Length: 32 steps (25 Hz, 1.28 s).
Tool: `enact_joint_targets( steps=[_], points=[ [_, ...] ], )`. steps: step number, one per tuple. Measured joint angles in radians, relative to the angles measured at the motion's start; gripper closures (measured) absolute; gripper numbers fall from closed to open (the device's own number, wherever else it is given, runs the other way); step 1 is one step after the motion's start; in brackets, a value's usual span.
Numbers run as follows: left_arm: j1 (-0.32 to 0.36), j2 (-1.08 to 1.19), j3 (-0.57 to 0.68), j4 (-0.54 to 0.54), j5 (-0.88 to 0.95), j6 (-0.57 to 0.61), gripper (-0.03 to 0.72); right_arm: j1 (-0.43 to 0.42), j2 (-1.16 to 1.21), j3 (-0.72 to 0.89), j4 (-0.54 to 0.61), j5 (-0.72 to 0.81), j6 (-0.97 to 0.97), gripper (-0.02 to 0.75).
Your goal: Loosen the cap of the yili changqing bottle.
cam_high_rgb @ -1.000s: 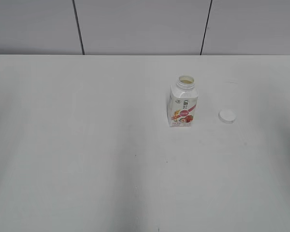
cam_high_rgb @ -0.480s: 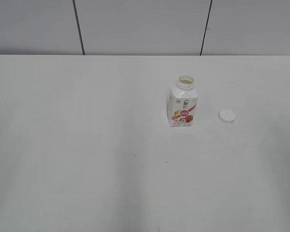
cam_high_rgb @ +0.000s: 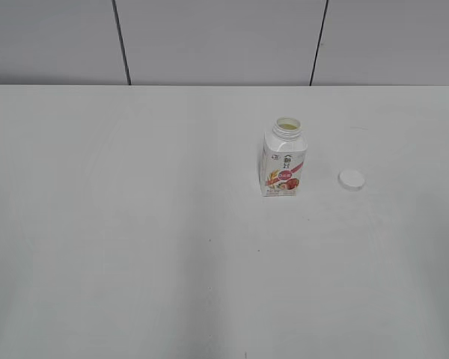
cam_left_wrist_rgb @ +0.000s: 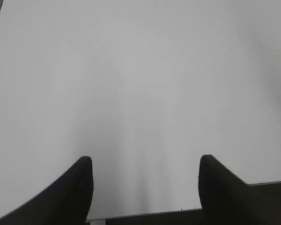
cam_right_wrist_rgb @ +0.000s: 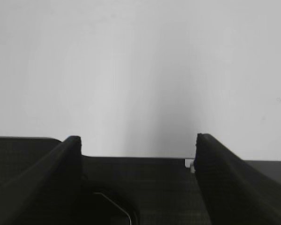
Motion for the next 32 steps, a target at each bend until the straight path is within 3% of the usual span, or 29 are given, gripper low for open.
enact_joint_targets(
  steps=[12,20,27,32],
  points=[
    [0.000,-0.093,0.024,-0.057,-0.066,0.000,0.245,0.000,-0.354,0.026,-0.002,-0.041,0.000,0.152],
    [-0.030,-0.093,0.040,-0.082,-0.106,0.000,0.245,0.012,-0.361,0.028,0.009,-0.042,0.000,0.152],
    [-0.037,-0.093,0.040,-0.024,-0.109,-0.006,0.244,0.013,-0.361,0.030,0.010,-0.043,0.003,0.152],
    [-0.037,-0.093,0.040,-0.023,-0.111,-0.007,0.245,0.097,-0.361,0.030,0.010,-0.043,0.004,0.152]
  ],
)
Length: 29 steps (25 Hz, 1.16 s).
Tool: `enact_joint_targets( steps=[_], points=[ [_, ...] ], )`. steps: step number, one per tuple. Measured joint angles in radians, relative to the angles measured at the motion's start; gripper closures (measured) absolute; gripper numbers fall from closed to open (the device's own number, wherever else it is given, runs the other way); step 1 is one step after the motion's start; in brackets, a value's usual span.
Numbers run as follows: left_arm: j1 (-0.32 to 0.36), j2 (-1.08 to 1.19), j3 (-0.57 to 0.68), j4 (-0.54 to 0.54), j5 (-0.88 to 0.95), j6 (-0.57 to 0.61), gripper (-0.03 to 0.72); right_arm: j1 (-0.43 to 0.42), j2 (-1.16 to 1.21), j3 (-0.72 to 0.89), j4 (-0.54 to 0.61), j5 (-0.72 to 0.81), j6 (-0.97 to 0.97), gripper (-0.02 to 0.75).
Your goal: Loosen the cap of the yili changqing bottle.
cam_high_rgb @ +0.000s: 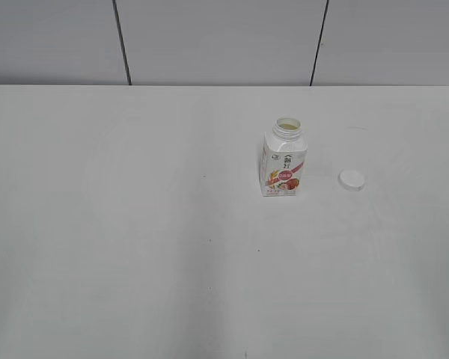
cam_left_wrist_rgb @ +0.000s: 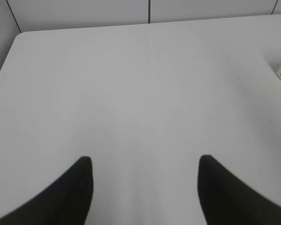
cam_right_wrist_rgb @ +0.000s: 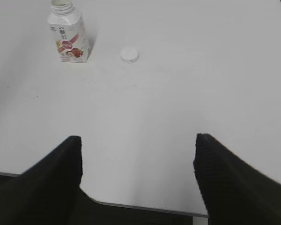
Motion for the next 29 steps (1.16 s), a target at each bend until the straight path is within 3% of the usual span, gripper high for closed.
enact_joint_targets(
  steps=[3,11,29],
  points=[
    [0.000,0.000,0.000,0.000,0.000,0.000,0.245,0.034,0.000,0.000,0.000,0.000,0.002,0.152],
    [0.000,0.000,0.000,-0.006,-0.002,-0.004,0.245,0.036,0.000,0.000,-0.055,-0.004,0.078,0.152],
    [0.000,0.000,0.000,-0.008,-0.002,-0.004,0.245,0.036,0.000,0.000,-0.057,-0.007,0.084,0.152]
  ],
)
